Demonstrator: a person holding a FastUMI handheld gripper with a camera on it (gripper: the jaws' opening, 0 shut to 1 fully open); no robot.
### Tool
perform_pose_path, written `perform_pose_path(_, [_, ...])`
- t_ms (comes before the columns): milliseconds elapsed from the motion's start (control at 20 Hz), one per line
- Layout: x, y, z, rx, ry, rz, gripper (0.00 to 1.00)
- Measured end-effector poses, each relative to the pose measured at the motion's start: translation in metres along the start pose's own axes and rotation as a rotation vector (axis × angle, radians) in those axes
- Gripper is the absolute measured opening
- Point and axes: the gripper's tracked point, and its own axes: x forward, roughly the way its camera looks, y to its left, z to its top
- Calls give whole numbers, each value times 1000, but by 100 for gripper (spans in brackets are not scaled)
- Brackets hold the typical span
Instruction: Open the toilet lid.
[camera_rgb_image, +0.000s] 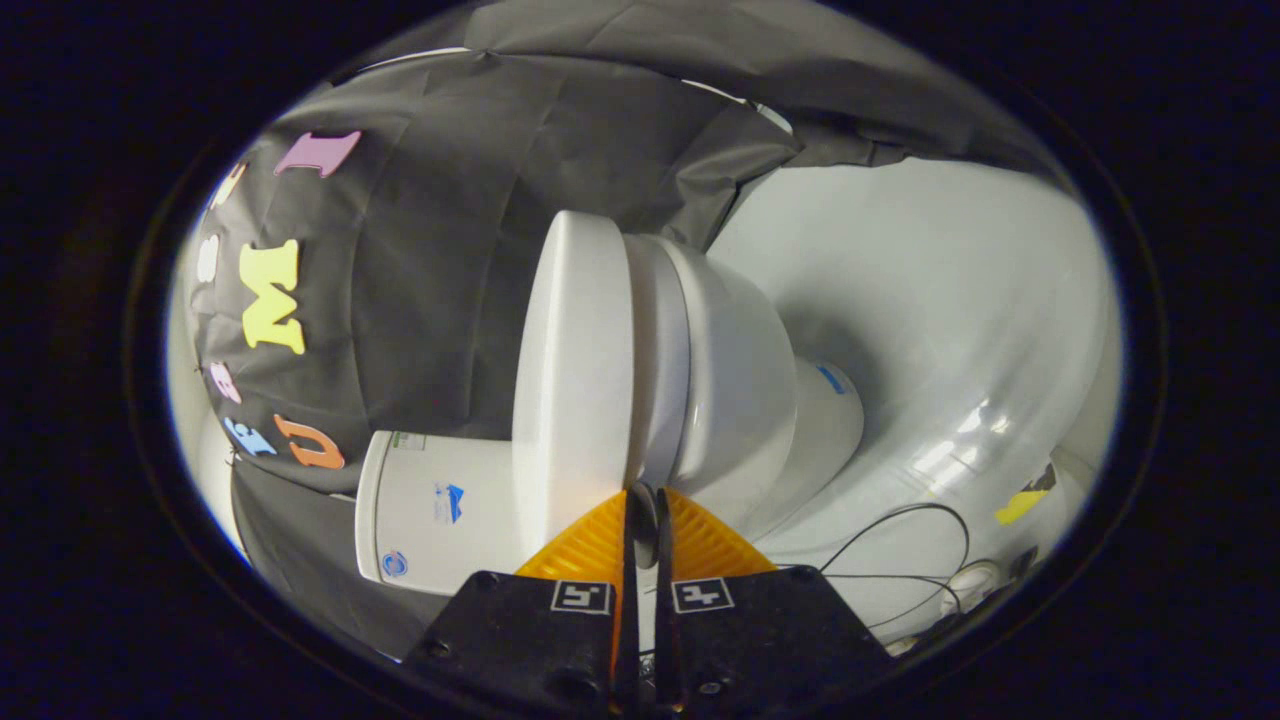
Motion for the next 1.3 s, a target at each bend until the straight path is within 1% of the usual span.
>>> perform_pose_path(100, [0, 1, 1, 6, -5, -23, 8])
perform_pose_path(200, [0, 1, 1, 62, -2, -36, 8])
perform_pose_path(250, [-1, 3, 2, 68, -3, -36, 8])
perform_pose_path(400, [-1, 5, 2, 35, -15, -63, 8])
perform_pose_path(500, [-2, 7, 2, 42, -26, -90, 8])
perform_pose_path(550, [-2, 8, 2, 52, -25, -96, 8])
perform_pose_path(700, [-5, 15, 2, 52, -30, -76, 6])
perform_pose_path(800, [-10, 23, 3, 29, -39, -60, 4])
perform_pose_path(950, [-16, 40, 5, -20, -63, -35, 4])
perform_pose_path(1050, [-22, 51, 7, -29, -82, -27, 4])
perform_pose_path(1300, [-28, 68, 4, -119, -103, -57, 4])
